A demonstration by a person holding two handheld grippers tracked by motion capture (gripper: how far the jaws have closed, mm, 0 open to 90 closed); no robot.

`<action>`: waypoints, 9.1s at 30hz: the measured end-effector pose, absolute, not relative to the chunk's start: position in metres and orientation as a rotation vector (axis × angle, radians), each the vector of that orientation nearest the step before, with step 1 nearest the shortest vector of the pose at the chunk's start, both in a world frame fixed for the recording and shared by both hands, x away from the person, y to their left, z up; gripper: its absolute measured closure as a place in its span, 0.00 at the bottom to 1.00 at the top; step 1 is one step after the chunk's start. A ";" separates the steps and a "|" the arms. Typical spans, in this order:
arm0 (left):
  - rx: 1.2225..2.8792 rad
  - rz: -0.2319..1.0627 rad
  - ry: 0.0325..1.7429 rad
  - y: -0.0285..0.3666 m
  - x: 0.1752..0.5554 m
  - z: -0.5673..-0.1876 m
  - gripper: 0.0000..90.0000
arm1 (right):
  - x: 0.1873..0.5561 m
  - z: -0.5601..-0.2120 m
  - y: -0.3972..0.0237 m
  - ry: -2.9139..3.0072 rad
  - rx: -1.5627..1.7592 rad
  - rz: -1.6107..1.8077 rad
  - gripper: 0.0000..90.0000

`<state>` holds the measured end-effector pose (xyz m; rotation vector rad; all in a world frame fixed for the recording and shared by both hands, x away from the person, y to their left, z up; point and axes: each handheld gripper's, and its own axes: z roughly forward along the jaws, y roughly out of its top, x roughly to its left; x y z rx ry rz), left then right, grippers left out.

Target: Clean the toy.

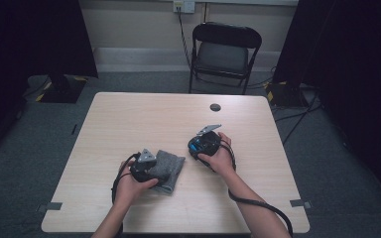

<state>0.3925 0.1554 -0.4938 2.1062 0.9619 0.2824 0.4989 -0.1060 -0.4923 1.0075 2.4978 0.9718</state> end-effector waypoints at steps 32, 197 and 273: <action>2.102 0.327 0.973 0.153 0.390 -0.489 0.23 | 0.490 -0.493 -0.108 2.460 1.029 0.956 0.28; 2.001 0.275 0.761 0.116 0.447 -0.423 0.78 | 0.444 -0.434 -0.136 2.495 0.905 1.216 0.28; 2.075 0.103 0.695 0.061 0.418 -0.466 0.78 | 0.463 -0.410 -0.122 2.340 1.022 1.265 0.28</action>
